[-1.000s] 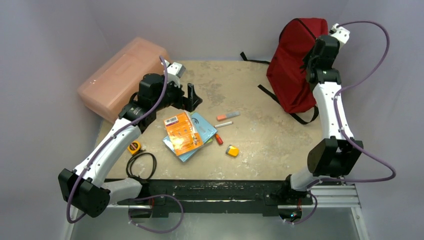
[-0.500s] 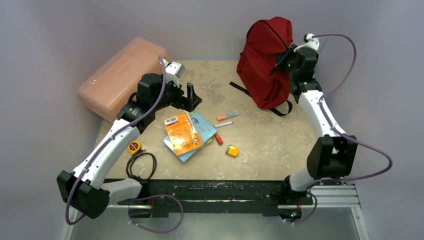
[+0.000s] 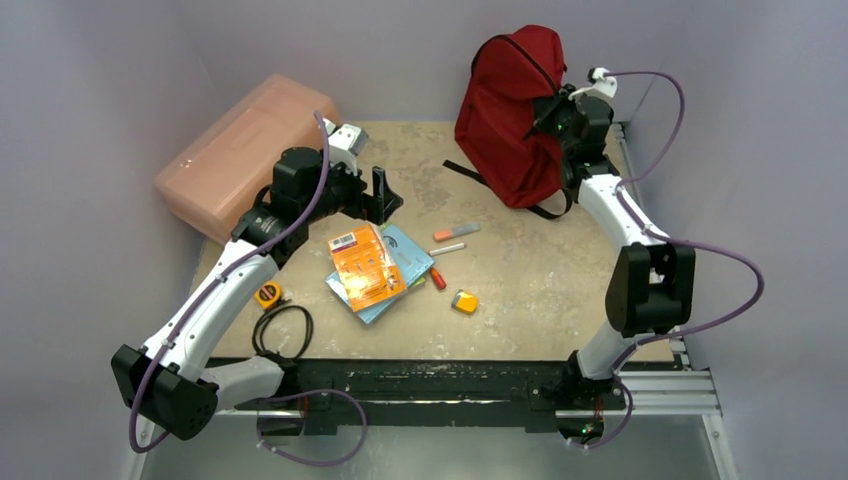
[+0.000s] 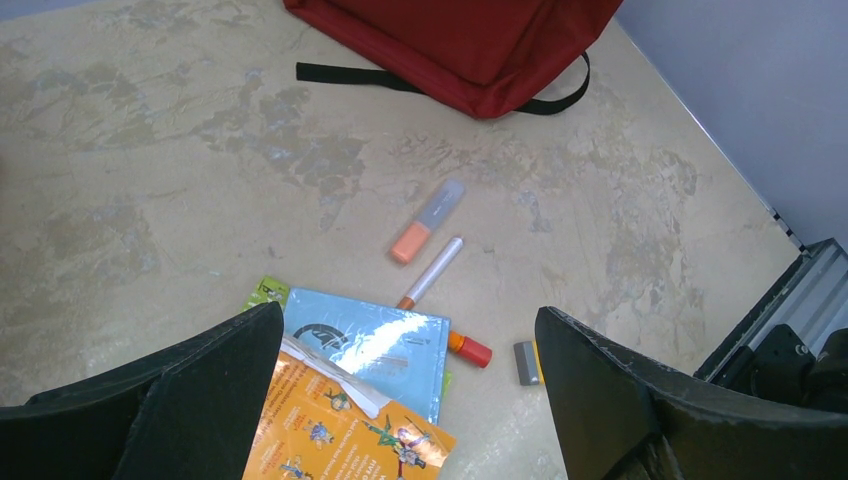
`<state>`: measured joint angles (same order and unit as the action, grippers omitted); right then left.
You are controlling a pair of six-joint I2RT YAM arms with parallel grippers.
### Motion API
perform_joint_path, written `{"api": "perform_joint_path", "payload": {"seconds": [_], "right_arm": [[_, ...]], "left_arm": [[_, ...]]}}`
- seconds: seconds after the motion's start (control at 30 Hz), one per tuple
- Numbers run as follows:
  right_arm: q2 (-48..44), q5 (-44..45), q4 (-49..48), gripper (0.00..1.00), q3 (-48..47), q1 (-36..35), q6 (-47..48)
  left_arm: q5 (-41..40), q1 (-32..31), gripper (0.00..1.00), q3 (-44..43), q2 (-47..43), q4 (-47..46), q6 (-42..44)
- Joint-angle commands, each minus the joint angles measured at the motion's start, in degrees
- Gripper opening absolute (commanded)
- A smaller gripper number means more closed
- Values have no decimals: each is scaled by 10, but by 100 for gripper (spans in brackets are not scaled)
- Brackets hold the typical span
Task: Pack the student bag
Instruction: Move the student bag to the center of the board, then unzip the student bag at the center of the board.
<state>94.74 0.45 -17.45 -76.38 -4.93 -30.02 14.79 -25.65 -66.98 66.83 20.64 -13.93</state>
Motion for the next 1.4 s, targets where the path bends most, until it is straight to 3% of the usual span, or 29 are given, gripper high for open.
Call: {"api": "perform_joint_path", "payload": {"seconds": [0.0,0.4,0.5,0.67,0.8,0.9,1.07,1.13,1.27,1.37], "right_arm": [[17,-8,-63,0,-35,-33,-6],[-7,-14,-92,0,-15,-118,-6],[-4,-8,-82,0,-36,-118,-6],[12,-7,-82,0,-63,-121,-6],[15,12,-111,0,-56,-123,-6],[5,20,-77,0,-63,-123,-6],[-20,23,-58,0,-31,-123,-6],[-29,20,-37,0,-31,-123,-6],[-58,36,11,0,-35,-124,-6],[-80,49,38,0,-36,-123,-6]], "left_arm": [[-2,-3,97,-27,-17,-8,7],[7,-3,97,-23,-17,-16,-9],[27,-4,96,-14,1,-60,-58],[25,-8,95,-2,71,-186,-219],[-25,-34,95,-22,147,-304,-243],[-89,-73,95,-60,220,-362,-196],[-208,-144,96,-93,357,-547,-105],[-249,-166,95,-135,410,-552,-84],[-357,-191,84,-254,492,-459,-71],[-397,-197,68,-286,534,-437,-88]]}}
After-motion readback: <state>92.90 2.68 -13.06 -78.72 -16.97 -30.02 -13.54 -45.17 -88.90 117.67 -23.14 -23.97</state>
